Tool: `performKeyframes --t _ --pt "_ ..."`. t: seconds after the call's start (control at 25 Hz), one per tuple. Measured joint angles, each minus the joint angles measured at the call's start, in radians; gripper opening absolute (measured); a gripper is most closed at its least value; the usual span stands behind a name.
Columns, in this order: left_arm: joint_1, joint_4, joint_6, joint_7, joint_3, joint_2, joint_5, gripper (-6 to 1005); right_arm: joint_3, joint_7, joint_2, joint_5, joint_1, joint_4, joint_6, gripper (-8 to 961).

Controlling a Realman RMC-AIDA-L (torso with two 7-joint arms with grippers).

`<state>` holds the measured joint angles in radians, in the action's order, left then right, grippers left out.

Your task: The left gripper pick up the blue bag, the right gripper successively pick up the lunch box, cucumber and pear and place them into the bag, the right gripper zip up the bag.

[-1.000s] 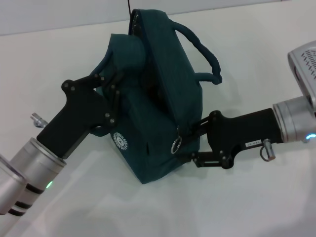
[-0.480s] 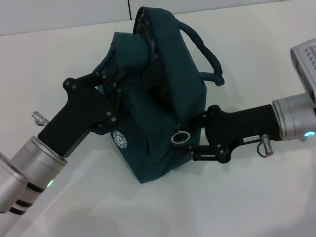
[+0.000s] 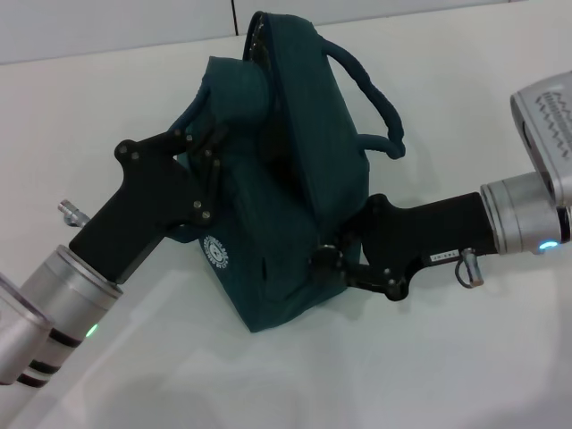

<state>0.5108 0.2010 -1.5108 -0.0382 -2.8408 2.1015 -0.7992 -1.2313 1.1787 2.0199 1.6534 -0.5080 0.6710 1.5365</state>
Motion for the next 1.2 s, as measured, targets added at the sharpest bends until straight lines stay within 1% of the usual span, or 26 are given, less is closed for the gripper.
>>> performKeyframes --t 0.08,0.28,0.48,0.64,0.8,0.88,0.92,1.08,1.2 --pt "0.0 0.0 0.0 0.0 0.0 0.0 0.0 96 0.0 -0.039 0.001 -0.004 0.005 0.0 0.001 203" --pt "-0.002 0.0 -0.001 0.019 0.0 0.001 0.006 99 -0.007 -0.081 0.002 -0.008 0.006 0.001 0.001 12" --pt "-0.006 0.005 -0.006 0.025 0.0 0.001 0.048 102 -0.014 -0.097 0.004 -0.008 0.002 0.001 -0.002 10" --pt "-0.021 0.051 -0.01 0.006 0.008 -0.003 0.049 104 -0.015 -0.098 0.004 -0.015 -0.002 0.0 0.003 9" --pt "-0.011 0.061 -0.015 -0.099 0.008 -0.009 0.051 237 -0.023 -0.098 0.003 -0.026 -0.003 -0.009 0.002 9" --pt "-0.002 0.046 -0.029 -0.161 0.005 -0.012 0.053 303 -0.03 -0.1 0.004 -0.038 -0.01 -0.021 -0.005 9" --pt "0.002 0.035 -0.041 -0.195 0.004 -0.014 0.053 352 -0.036 -0.106 0.004 -0.049 -0.013 -0.027 -0.008 9" --pt "0.008 -0.024 -0.122 -0.327 0.001 -0.014 0.066 548 -0.064 -0.14 0.005 -0.11 -0.034 -0.054 -0.017 9" --pt "-0.007 -0.061 -0.198 -0.399 0.0 -0.014 0.07 651 -0.076 -0.153 0.005 -0.151 -0.045 -0.062 -0.026 9"
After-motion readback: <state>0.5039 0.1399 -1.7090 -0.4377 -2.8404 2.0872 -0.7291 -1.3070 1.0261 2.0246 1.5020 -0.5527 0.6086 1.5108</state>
